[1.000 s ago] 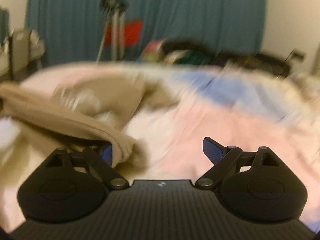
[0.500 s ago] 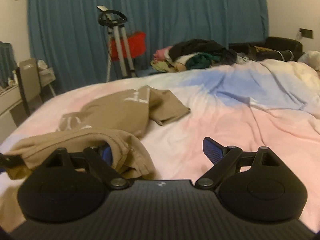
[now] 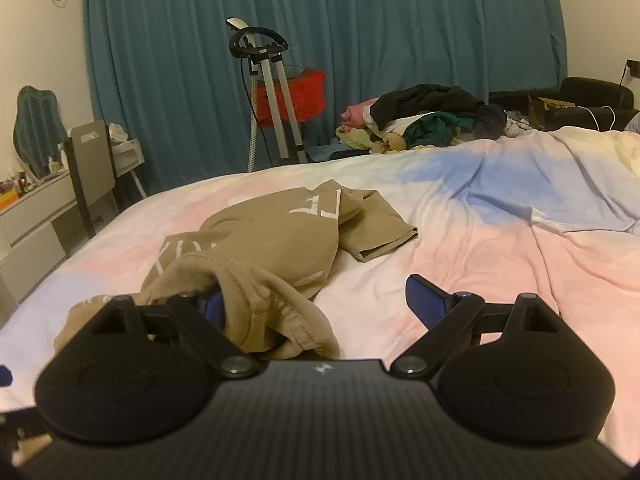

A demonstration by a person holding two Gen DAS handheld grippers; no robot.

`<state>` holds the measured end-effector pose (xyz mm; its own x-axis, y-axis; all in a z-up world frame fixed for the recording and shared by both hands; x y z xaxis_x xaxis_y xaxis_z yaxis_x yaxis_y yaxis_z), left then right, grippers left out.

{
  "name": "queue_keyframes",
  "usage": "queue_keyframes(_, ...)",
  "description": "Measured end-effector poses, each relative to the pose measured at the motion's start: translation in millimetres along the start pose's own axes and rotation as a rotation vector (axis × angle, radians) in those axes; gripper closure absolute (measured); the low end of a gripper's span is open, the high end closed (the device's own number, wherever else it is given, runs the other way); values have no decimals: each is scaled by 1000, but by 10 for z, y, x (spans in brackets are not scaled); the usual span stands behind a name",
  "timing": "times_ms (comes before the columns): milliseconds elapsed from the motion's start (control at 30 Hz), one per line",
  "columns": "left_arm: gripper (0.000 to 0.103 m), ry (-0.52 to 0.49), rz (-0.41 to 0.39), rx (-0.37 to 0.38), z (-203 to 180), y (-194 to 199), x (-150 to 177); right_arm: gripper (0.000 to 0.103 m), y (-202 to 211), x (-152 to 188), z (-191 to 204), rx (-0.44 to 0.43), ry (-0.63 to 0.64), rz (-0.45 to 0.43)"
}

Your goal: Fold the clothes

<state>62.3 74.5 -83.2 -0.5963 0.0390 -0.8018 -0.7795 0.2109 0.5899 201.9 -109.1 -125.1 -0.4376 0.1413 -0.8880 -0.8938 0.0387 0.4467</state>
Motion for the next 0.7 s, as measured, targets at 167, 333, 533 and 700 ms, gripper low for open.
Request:
queue_keyframes(167,1,-130,-70,-53,-294,-404,-126,14,-11,-19,-45,-3,-37,8)
queue_keyframes(333,8,-227,-139,-199,-321,-767,-174,14,-71,10,-108,-7,-83,40)
queue_keyframes(533,8,-5,-407,-254,-27,-234,-369,13,-142,81,-53,10,-56,59)
queue_keyframes(700,7,40,-500,-375,36,194,-396,14,-259,193,-18,22,-7,150)
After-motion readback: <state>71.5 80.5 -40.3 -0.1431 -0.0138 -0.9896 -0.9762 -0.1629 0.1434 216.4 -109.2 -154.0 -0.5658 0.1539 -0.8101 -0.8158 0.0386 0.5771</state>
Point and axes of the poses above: each gripper's, at about its wrist camera, not at the fingertips, and y roughly against the way its jaws point, z to its left, x to its underside, the point moved 5 cm from there along -y, roughly the way its jaws point, and after that the axes turned 13 degrees about x, right-handed, at the moved point
